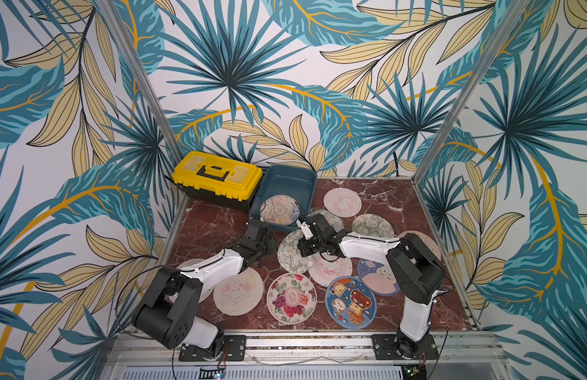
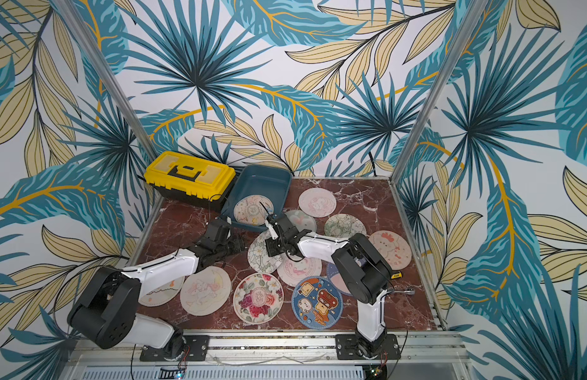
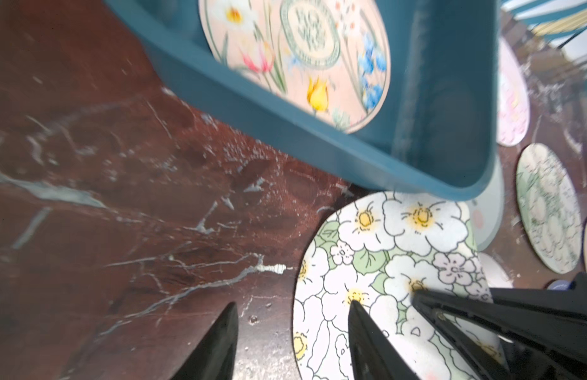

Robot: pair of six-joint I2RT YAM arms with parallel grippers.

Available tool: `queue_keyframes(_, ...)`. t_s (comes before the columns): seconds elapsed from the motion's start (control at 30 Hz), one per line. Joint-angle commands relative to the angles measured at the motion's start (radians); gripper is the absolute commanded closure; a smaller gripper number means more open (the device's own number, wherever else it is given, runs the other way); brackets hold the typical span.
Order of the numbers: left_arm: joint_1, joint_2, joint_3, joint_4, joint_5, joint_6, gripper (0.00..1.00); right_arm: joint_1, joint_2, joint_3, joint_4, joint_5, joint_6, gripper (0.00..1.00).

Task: Put the coasters into the storage box
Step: Pick up the coaster from the center of the board, then place the coaster in the storage box.

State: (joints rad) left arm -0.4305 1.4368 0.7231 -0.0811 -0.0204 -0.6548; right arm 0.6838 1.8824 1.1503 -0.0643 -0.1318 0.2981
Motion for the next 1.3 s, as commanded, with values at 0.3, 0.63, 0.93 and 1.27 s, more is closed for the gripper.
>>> queue_keyframes(0.3,0.043,-0.08,-0.054,-0.012,-0.031,0.002,0.44,0.005,-0.132,0.024,-0.056,-0.117,-0.066,1.0)
queue_keyframes(0.63,0.06,-0.144,-0.051,-0.027,-0.064,-0.006,0.44,0.011,-0.148,0.152,-0.104,-0.059,-0.072,1.0)
queue_keyframes(0.93,0.061,-0.234,-0.031,-0.026,-0.096,0.034,0.42,0.01,-0.039,0.357,-0.085,0.095,-0.113,1.0)
queue_keyframes(1.27,0.062,-0.269,-0.033,-0.025,-0.1,0.058,0.42,0.001,0.166,0.601,-0.109,0.136,-0.173,1.0)
